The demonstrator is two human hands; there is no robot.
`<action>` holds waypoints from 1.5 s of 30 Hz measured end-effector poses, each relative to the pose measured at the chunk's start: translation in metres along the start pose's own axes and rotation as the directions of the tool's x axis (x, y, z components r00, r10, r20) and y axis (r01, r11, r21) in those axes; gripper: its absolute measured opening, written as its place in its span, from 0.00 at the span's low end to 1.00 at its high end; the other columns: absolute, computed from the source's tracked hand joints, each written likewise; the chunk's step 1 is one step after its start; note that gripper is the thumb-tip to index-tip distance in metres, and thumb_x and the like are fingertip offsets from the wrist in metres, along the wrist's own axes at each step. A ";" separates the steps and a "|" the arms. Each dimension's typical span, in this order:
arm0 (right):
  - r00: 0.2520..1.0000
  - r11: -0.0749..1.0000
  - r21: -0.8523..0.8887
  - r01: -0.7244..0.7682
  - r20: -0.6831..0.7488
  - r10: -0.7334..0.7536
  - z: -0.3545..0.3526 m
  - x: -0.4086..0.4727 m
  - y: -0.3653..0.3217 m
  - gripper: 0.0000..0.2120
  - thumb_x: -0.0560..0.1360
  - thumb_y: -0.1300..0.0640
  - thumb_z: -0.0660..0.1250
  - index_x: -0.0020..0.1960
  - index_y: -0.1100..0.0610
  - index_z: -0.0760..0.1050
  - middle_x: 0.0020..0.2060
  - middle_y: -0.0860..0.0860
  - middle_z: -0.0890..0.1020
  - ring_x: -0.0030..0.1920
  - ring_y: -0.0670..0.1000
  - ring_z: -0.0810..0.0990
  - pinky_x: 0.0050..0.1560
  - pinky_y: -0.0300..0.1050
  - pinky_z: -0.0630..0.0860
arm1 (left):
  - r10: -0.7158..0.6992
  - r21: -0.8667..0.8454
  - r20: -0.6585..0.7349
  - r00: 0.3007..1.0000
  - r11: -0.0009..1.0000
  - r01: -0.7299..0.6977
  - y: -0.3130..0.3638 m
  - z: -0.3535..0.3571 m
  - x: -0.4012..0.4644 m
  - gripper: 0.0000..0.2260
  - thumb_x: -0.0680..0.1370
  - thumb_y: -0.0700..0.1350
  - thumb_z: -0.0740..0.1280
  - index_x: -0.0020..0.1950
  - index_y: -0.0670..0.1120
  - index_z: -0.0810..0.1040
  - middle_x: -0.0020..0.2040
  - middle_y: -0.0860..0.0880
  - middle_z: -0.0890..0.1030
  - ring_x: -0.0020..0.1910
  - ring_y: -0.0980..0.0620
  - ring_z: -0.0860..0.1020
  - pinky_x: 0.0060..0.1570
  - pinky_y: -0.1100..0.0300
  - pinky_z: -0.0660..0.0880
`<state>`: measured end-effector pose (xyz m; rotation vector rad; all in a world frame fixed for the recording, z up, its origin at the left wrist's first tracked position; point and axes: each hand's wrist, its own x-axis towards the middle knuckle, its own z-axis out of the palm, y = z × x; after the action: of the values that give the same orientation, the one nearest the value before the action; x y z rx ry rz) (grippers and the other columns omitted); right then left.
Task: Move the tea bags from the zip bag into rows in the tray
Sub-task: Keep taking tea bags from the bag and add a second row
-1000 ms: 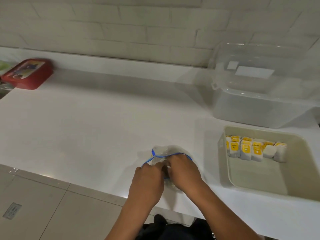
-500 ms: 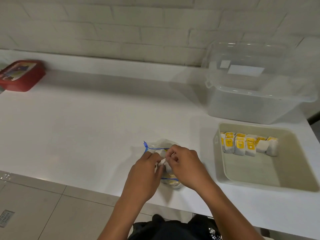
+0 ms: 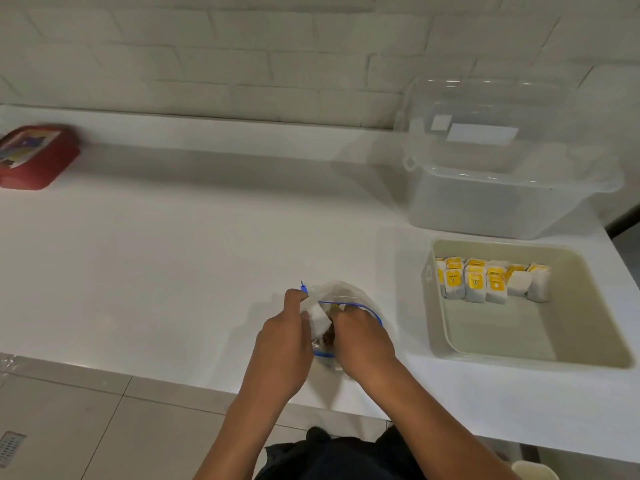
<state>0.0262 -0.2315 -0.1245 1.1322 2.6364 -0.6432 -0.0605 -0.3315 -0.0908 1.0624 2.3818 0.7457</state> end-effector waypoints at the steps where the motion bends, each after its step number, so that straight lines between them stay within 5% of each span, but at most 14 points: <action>1: 1.000 1.000 0.007 -0.004 -0.010 0.004 0.000 0.002 0.000 0.15 0.75 0.62 0.66 0.61 0.53 0.77 0.52 0.52 0.80 0.49 0.54 0.79 0.42 0.44 0.71 | 0.006 -0.012 0.000 1.000 1.000 -0.006 0.000 -0.001 0.000 0.15 0.83 0.40 0.56 0.68 0.52 0.64 0.33 0.51 0.72 0.31 0.52 0.71 0.29 0.58 0.64; 8: 0.999 0.989 0.144 0.026 -0.043 -0.020 -0.024 -0.001 0.002 0.08 0.76 0.62 0.63 0.53 0.56 0.78 0.47 0.52 0.81 0.42 0.52 0.74 0.43 0.41 0.69 | 0.010 -0.086 -0.039 0.999 0.996 -0.013 0.002 -0.006 0.000 0.16 0.83 0.39 0.55 0.65 0.58 0.68 0.36 0.54 0.77 0.35 0.55 0.75 0.32 0.61 0.70; 13: 0.987 0.971 0.227 0.077 -0.154 -0.042 -0.034 -0.012 0.008 0.09 0.77 0.62 0.59 0.51 0.54 0.76 0.45 0.50 0.80 0.43 0.52 0.75 0.40 0.43 0.70 | 0.019 -0.061 -0.055 0.998 0.998 -0.022 0.006 -0.007 0.002 0.15 0.82 0.38 0.55 0.63 0.56 0.69 0.43 0.53 0.82 0.42 0.53 0.78 0.43 0.52 0.78; 19: 0.990 0.840 0.541 0.047 -0.136 0.032 -0.044 -0.022 0.026 0.06 0.78 0.59 0.63 0.44 0.50 0.76 0.36 0.46 0.81 0.38 0.46 0.81 0.41 0.41 0.78 | 0.054 0.006 -0.127 0.990 0.999 -0.054 0.015 -0.007 0.005 0.08 0.82 0.41 0.58 0.56 0.52 0.74 0.31 0.54 0.72 0.31 0.54 0.72 0.33 0.59 0.69; 22: 0.996 0.631 0.775 -0.044 -0.015 0.088 -0.045 -0.023 0.031 0.06 0.76 0.59 0.64 0.42 0.51 0.77 0.38 0.51 0.84 0.41 0.51 0.85 0.48 0.48 0.82 | 0.070 0.017 -0.134 0.988 0.997 -0.069 0.020 -0.009 0.005 0.05 0.82 0.44 0.60 0.53 0.53 0.74 0.31 0.54 0.73 0.31 0.55 0.73 0.31 0.60 0.68; 24: 0.988 0.353 0.926 -0.135 0.101 0.112 -0.047 -0.022 0.032 0.07 0.76 0.62 0.63 0.41 0.57 0.77 0.42 0.59 0.84 0.45 0.58 0.86 0.52 0.54 0.83 | 0.069 -0.008 -0.135 0.989 0.997 -0.070 0.023 -0.010 0.006 0.04 0.82 0.47 0.62 0.51 0.55 0.74 0.31 0.55 0.74 0.32 0.56 0.74 0.30 0.64 0.66; 26: 0.980 0.094 0.978 -0.185 0.178 0.087 -0.050 -0.023 0.031 0.07 0.78 0.66 0.61 0.41 0.62 0.75 0.43 0.64 0.82 0.47 0.62 0.84 0.49 0.53 0.84 | 0.067 -0.037 -0.135 0.989 0.997 -0.072 0.024 -0.010 0.007 0.04 0.81 0.47 0.63 0.51 0.56 0.75 0.31 0.55 0.75 0.33 0.57 0.75 0.30 0.67 0.65; 28: 0.979 -0.036 0.980 -0.195 0.196 0.054 -0.052 -0.025 0.030 0.07 0.77 0.68 0.60 0.44 0.62 0.74 0.43 0.64 0.80 0.47 0.64 0.82 0.46 0.51 0.83 | 0.071 -0.055 -0.130 0.989 0.995 -0.078 0.026 -0.008 0.008 0.04 0.81 0.47 0.63 0.51 0.57 0.75 0.32 0.55 0.75 0.35 0.59 0.75 0.30 0.68 0.65; 34: 0.985 0.082 0.981 -0.175 0.175 0.005 -0.051 -0.026 0.034 0.04 0.66 0.58 0.64 0.39 0.56 0.76 0.40 0.58 0.78 0.44 0.56 0.77 0.54 0.57 0.78 | 0.036 -0.118 -0.052 0.998 0.992 -0.042 0.030 0.000 0.010 0.07 0.82 0.46 0.60 0.53 0.58 0.74 0.37 0.56 0.79 0.39 0.61 0.76 0.32 0.68 0.70; 40: 0.987 0.016 0.987 -0.159 0.159 -0.002 -0.057 -0.027 0.040 0.12 0.75 0.68 0.60 0.37 0.57 0.75 0.34 0.55 0.75 0.36 0.52 0.75 0.42 0.49 0.79 | -0.034 -0.254 -0.015 0.999 0.967 0.029 0.038 -0.004 0.008 0.04 0.81 0.52 0.63 0.52 0.60 0.78 0.36 0.52 0.81 0.33 0.57 0.76 0.32 0.62 0.73; 45: 0.985 -0.090 0.982 -0.169 0.171 0.018 -0.061 -0.023 0.039 0.02 0.68 0.63 0.63 0.37 0.59 0.72 0.36 0.57 0.72 0.40 0.56 0.74 0.48 0.57 0.80 | -0.148 -0.384 0.115 0.982 0.905 0.182 0.049 -0.014 0.004 0.10 0.81 0.50 0.64 0.47 0.62 0.83 0.35 0.52 0.83 0.21 0.57 0.70 0.22 0.62 0.69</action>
<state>0.0699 -0.1935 -0.0745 1.3338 1.4250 -2.8434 -0.0448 -0.3051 -0.0501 0.6994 2.0961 1.0402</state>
